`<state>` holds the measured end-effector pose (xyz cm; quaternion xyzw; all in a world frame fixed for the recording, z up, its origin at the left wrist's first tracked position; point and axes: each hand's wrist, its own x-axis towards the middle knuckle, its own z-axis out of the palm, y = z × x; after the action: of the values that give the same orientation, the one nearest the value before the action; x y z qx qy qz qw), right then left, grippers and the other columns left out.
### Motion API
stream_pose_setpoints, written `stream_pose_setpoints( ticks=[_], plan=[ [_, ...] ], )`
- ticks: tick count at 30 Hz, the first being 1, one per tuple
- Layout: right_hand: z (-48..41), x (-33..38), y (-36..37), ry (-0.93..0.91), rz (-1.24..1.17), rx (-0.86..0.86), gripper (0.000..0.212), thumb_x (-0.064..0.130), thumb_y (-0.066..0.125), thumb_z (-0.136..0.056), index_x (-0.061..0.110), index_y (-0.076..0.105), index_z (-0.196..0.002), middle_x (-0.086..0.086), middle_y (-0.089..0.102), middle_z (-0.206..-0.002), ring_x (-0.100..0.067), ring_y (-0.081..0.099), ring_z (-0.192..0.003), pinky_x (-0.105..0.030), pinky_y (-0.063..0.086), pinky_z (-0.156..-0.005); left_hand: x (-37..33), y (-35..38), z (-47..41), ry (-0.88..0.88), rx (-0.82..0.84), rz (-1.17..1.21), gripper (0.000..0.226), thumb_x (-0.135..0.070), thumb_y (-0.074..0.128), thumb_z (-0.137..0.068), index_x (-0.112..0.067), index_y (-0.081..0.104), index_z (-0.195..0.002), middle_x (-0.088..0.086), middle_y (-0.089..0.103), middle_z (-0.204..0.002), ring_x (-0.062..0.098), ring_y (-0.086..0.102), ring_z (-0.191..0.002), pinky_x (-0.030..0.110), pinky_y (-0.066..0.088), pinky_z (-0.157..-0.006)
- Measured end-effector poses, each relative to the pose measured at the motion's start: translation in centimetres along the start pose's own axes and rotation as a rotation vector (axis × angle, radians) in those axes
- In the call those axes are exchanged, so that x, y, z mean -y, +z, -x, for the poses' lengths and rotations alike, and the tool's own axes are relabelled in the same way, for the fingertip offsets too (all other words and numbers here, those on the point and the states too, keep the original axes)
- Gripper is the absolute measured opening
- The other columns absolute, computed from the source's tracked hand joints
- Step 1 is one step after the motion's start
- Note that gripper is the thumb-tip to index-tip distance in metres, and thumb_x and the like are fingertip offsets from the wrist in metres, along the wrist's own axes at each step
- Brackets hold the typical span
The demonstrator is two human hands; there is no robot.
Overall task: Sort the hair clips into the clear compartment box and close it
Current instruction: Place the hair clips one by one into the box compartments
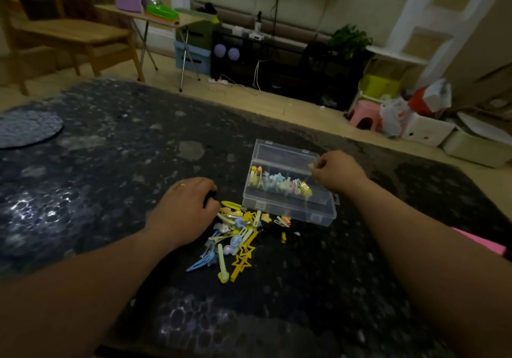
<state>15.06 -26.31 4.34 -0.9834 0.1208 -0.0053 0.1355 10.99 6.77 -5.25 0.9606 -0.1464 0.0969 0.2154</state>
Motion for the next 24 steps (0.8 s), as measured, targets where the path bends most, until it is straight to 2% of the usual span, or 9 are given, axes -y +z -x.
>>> stream_pose_setpoints(
  ticks=[3,5,9,12,15,18,20,24],
  plan=[
    [-0.9,0.3,1.0,0.042,0.205,0.087,0.018,0.029,0.069,-0.096,0.011,0.071,-0.099,-0.011,0.071,-0.092,-0.028,0.07,-0.083,-0.042,0.063,-0.074,0.2,0.2,0.0,0.0,0.012,-0.007,0.052,-0.049,0.032,-0.086,-0.024,0.064,-0.119,-0.005,0.066,-0.123,0.017,0.058,-0.113,0.037,0.043,-0.106],
    [-1.0,0.6,1.3,0.062,0.252,0.114,0.02,0.028,0.071,-0.093,0.012,0.065,-0.103,-0.01,0.068,-0.097,-0.028,0.068,-0.087,-0.039,0.059,-0.073,0.2,0.2,0.0,0.003,0.022,-0.011,0.052,-0.049,0.031,-0.087,-0.024,0.063,-0.119,-0.005,0.065,-0.123,0.017,0.057,-0.114,0.037,0.042,-0.107],
    [-1.3,0.5,1.7,0.102,0.228,0.116,0.023,0.029,0.076,-0.09,0.013,0.07,-0.106,-0.008,0.069,-0.096,-0.027,0.068,-0.086,-0.038,0.059,-0.072,-0.1,0.0,0.1,0.002,0.025,-0.007,0.057,-0.051,0.028,-0.085,-0.024,0.063,-0.121,-0.005,0.065,-0.125,0.016,0.057,-0.116,0.037,0.04,-0.11],
    [-0.3,0.3,1.2,0.093,0.17,0.047,0.016,0.032,0.072,-0.097,0.016,0.075,-0.099,-0.005,0.073,-0.089,-0.024,0.069,-0.079,-0.036,0.059,-0.068,-0.2,-0.1,0.1,0.001,0.021,-0.009,0.057,-0.051,0.028,-0.084,-0.024,0.064,-0.12,-0.005,0.065,-0.123,0.016,0.057,-0.115,0.038,0.041,-0.109],
    [2.0,0.5,0.8,-0.021,0.095,-0.109,0.022,0.032,0.064,-0.103,0.019,0.073,-0.087,-0.003,0.072,-0.081,-0.021,0.067,-0.071,-0.035,0.056,-0.063,-0.3,-0.2,0.2,0.002,0.023,-0.007,0.059,-0.051,0.027,-0.084,-0.023,0.064,-0.121,-0.004,0.065,-0.123,0.017,0.057,-0.114,0.039,0.042,-0.109],
    [5.8,1.2,0.7,-0.178,-0.053,-0.201,0.014,0.03,0.063,-0.105,0.023,0.07,-0.094,0.005,0.07,-0.087,-0.009,0.062,-0.074,-0.029,0.048,-0.062,-0.3,-0.2,0.2,-0.004,0.023,0.003,0.059,-0.05,0.028,-0.085,-0.023,0.064,-0.123,-0.004,0.065,-0.125,0.018,0.057,-0.116,0.039,0.041,-0.109],
    [8.5,1.8,1.2,-0.276,-0.117,-0.179,0.008,0.029,0.066,-0.104,0.026,0.07,-0.099,0.009,0.067,-0.09,-0.002,0.061,-0.078,-0.023,0.046,-0.065,-0.3,-0.2,0.2,-0.002,0.027,0.006,0.059,-0.05,0.029,-0.085,-0.022,0.064,-0.123,-0.003,0.065,-0.126,0.018,0.057,-0.117,0.039,0.041,-0.11],
    [12.3,1.6,3.3,-0.398,-0.096,-0.078,0.008,0.028,0.067,-0.103,0.025,0.074,-0.103,0.01,0.072,-0.092,-0.004,0.066,-0.081,-0.023,0.051,-0.071,-0.5,-0.2,0.2,-0.002,0.024,0.008,0.043,-0.041,0.041,-0.093,-0.021,0.064,-0.124,-0.002,0.065,-0.129,0.018,0.057,-0.119,0.038,0.04,-0.109]
  ],
)
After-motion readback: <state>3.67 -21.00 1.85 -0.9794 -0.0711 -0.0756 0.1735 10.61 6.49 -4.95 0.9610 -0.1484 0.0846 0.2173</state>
